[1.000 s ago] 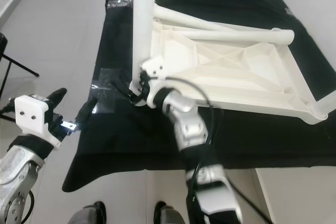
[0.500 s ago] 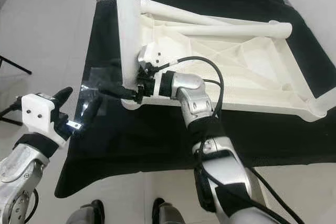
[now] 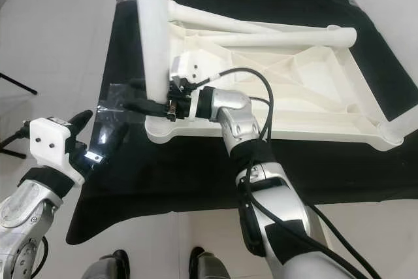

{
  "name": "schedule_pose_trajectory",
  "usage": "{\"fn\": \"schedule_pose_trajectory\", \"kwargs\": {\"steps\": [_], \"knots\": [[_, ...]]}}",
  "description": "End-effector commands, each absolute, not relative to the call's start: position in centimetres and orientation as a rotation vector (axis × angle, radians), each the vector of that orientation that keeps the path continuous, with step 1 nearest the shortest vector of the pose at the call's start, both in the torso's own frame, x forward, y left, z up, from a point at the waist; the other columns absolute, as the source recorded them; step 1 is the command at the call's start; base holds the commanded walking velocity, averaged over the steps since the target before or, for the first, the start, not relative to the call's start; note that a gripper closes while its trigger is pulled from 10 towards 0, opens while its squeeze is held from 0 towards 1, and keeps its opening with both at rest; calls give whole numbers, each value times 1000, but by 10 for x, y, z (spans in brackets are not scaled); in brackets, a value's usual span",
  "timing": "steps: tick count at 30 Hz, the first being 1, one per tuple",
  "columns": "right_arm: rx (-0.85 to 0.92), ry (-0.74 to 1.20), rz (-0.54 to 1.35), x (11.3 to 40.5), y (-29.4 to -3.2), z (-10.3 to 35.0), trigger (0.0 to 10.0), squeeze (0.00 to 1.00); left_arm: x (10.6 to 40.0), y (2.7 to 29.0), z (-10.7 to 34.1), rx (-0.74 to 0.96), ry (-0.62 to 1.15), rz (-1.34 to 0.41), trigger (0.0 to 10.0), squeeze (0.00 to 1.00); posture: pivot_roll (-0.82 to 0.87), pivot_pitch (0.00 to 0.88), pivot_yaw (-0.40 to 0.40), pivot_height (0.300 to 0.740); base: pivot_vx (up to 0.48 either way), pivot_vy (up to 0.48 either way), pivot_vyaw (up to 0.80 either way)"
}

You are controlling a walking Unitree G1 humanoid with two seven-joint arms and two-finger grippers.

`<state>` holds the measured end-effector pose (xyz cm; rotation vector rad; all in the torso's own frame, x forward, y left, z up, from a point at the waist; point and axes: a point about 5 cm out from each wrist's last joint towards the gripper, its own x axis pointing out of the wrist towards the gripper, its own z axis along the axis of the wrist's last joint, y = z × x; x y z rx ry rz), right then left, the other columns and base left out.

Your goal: Building children table

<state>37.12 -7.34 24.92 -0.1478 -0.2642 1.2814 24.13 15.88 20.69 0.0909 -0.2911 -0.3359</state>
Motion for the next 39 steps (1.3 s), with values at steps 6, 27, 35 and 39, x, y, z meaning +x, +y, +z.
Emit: {"fn": "schedule_pose_trajectory", "kwargs": {"steps": [6, 27, 35, 39], "knots": [[-78, -75, 475, 360, -84, 178, 0, 0, 238, 162, 203, 89, -263, -343, 10000, 0, 118, 263, -112, 740, 0, 0, 0], [-114, -255, 928, 359, -45, 235, 10000, 1000, 241, 163, 207, 84, -276, -328, 10000, 0, 120, 256, -120, 740, 0, 0, 0], [-213, -314, 1314, 351, -41, 257, 10000, 0, 241, 163, 208, 87, -278, -330, 10000, 0, 124, 258, -123, 740, 0, 0, 0], [-242, -289, 1428, 351, -40, 261, 10000, 0, 240, 162, 208, 91, -278, -334, 10000, 0, 134, 259, -123, 740, 0, 0, 0]]}}
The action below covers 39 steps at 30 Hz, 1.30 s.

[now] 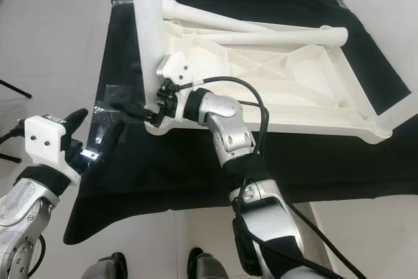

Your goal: Building children table

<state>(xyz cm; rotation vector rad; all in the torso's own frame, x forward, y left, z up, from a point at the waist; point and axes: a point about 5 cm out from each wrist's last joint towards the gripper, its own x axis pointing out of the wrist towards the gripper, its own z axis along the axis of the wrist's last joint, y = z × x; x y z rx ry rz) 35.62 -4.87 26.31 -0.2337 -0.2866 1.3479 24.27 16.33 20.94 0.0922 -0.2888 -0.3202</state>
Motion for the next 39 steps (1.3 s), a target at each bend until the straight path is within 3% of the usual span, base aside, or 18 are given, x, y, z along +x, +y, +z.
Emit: {"fn": "schedule_pose_trajectory", "kwargs": {"steps": [1, 7, 8, 10, 11, 12, 13, 15, 16, 27, 31, 32, 34, 37, 39], "knots": [[-249, -275, 1464, 353, -40, 261, 10000, 0, 240, 162, 208, 94, -277, -336, 10000, 0, 148, 262, -121, 740, 0, 0, 0], [-259, -233, 1557, 359, -39, 263, 10000, 0, 238, 162, 208, 101, -269, -341, 10000, 0, 164, 266, -115, 740, 0, 0, 0], [-258, -214, 1563, 362, -39, 263, 9216, 0, 235, 162, 209, 108, -268, -348, 10000, 0, 176, 271, -119, 740, 0, 0, 0], [-254, -208, 1566, 363, -39, 263, 9216, 0, 234, 162, 210, 110, -269, -350, 10000, 0, 176, 271, -119, 740, 0, 0, 0], [-254, -201, 1562, 364, -39, 262, 5412, 0, 232, 161, 211, 115, -270, -355, 10000, 0, 178, 274, -120, 740, 0, 0, 0], [-258, -193, 1554, 365, -40, 262, 6039, 0, 230, 161, 212, 119, -271, -359, 10000, 0, 180, 275, -122, 740, 0, 0, 0], [-261, -186, 1545, 366, -41, 261, 3922, 0, 228, 160, 213, 121, -271, -364, 10000, 0, 180, 276, -122, 740, 0, 0, 0], [-263, -181, 1540, 367, -41, 260, 3922, 0, 227, 160, 213, 123, -272, -367, 10000, 0, 180, 276, -122, 740, 0, 0, 0], [-273, -168, 1512, 369, -43, 257, 0, 0, 224, 157, 214, 126, -272, -383, 10000, 0, 180, 277, -124, 740, 0, 0, 0], [-263, -125, 1284, 378, -82, 224, 0, 0, 201, 158, 212, 86, -243, -404, 10000, 0, 150, 282, -127, 740, 0, 0, 0], [-210, -75, 984, 384, -101, 206, 0, 0, 197, 162, 208, 57, -225, -385, 10000, 0, 134, 283, -121, 740, 0, 0, 0], [-210, -75, 984, 384, -101, 206, 0, 0, 197, 162, 208, 57, -225, -385, 10000, 0, 134, 283, -121, 740, 0, 0, 0], [-153, 24, 493, 388, -111, 186, 0, 0, 198, 164, 207, 55, -213, -384, 10000, 0, 112, 283, -108, 740, 0, 0, 0], [-143, 25, 535, 353, -81, 172, 0, 0, 198, 164, 204, 36, -198, -390, 10000, 0, 100, 274, -87, 740, 0, 0, 0], [-143, 25, 535, 353, -81, 172, 0, 0, 198, 164, 204, 36, -198, -390, 10000, 0, 100, 274, -87, 740, 0, 0, 0]]}}
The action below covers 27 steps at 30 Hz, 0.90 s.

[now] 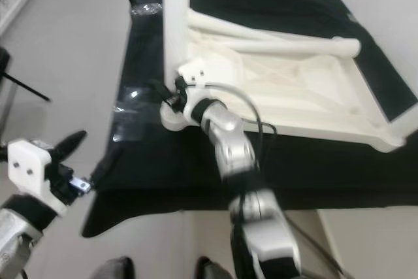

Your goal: Building children table

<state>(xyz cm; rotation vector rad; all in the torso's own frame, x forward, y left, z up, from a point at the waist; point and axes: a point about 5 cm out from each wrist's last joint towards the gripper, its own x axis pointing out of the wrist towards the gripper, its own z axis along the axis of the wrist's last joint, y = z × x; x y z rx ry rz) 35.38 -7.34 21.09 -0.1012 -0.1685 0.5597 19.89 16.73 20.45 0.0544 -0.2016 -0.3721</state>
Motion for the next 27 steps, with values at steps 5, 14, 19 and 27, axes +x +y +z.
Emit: {"fn": "schedule_pose_trajectory", "kwargs": {"steps": [5, 14, 19, 27], "knots": [[-157, -3, 555, 361, -67, 178, 10000, 0, 199, 164, 197, 43, -162, -408, 10000, 0, 113, 263, -99, 740, 0, 0, 0], [-120, -62, 788, 364, -58, 211, 10000, 1000, 200, 166, 191, 103, -122, -431, 10000, 0, 129, 256, -104, 740, 0, 0, 0], [-119, -148, 1052, 362, -50, 229, 10000, 349, 201, 169, 188, 118, -106, -435, 10000, 0, 145, 254, -98, 740, 0, 0, 0], [-298, -103, 1487, 353, -52, 235, 10000, 0, 199, 166, 191, 113, -110, -452, 10000, 0, 170, 264, -106, 740, 0, 0, 0]]}}
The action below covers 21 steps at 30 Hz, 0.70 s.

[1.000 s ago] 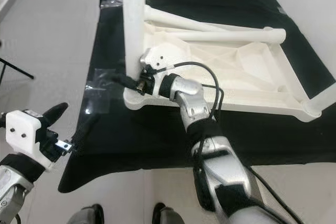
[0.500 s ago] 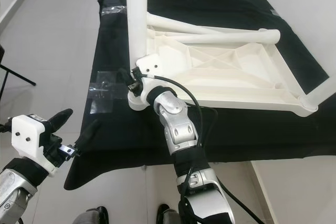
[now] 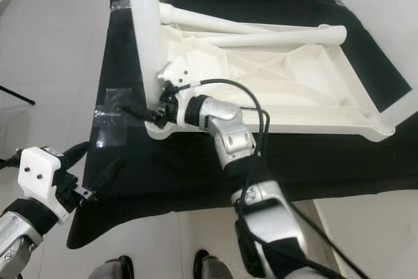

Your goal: Building children table

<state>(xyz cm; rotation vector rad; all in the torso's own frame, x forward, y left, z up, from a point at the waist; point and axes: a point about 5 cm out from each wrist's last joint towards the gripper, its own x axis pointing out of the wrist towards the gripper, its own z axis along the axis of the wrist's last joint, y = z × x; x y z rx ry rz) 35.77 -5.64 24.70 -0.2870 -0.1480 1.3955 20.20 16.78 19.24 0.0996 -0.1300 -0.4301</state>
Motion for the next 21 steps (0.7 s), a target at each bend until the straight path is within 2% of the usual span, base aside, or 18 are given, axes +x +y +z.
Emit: {"fn": "schedule_pose_trajectory", "kwargs": {"steps": [1, 9, 10, 11, 12, 13, 15, 19, 21], "knots": [[-311, -95, 1503, 353, -53, 235, 10000, 0, 199, 166, 191, 114, -110, -454, 10000, 0, 170, 264, -106, 740, 0, 0, 0], [-310, -68, 1473, 366, -51, 239, 10000, 0, 198, 165, 192, 119, -115, -468, 10000, 0, 184, 274, -108, 740, 0, 0, 0], [-310, -60, 1474, 367, -50, 237, 9098, 0, 198, 166, 194, 111, -131, -466, 6157, 0, 186, 274, -110, 740, 0, 0, 0], [-307, -47, 1465, 368, -51, 234, 3098, 0, 197, 166, 198, 105, -151, -467, 0, 0, 186, 274, -111, 740, 0, 0, 0], [-307, -47, 1465, 368, -51, 234, 3098, 0, 197, 166, 198, 105, -151, -467, 0, 0, 186, 274, -111, 740, 0, 0, 0], [-305, -39, 1460, 369, -52, 232, 1137, 0, 197, 167, 200, 100, -164, -468, 0, 0, 186, 274, -111, 740, 0, 0, 0], [-263, -42, 1432, 372, -61, 231, 0, 0, 197, 166, 204, 99, -183, -474, 0, 0, 181, 271, -114, 740, 0, 0, 0], [-189, -63, 1383, 376, -69, 234, 0, 0, 198, 165, 206, 108, -189, -479, 0, 0, 179, 268, -115, 740, 0, 0, 0], [-75, -102, 1324, 379, -81, 237, 0, 0, 199, 166, 207, 116, -192, -481, 0, 0, 176, 265, -110, 740, 0, 0, 0]]}}
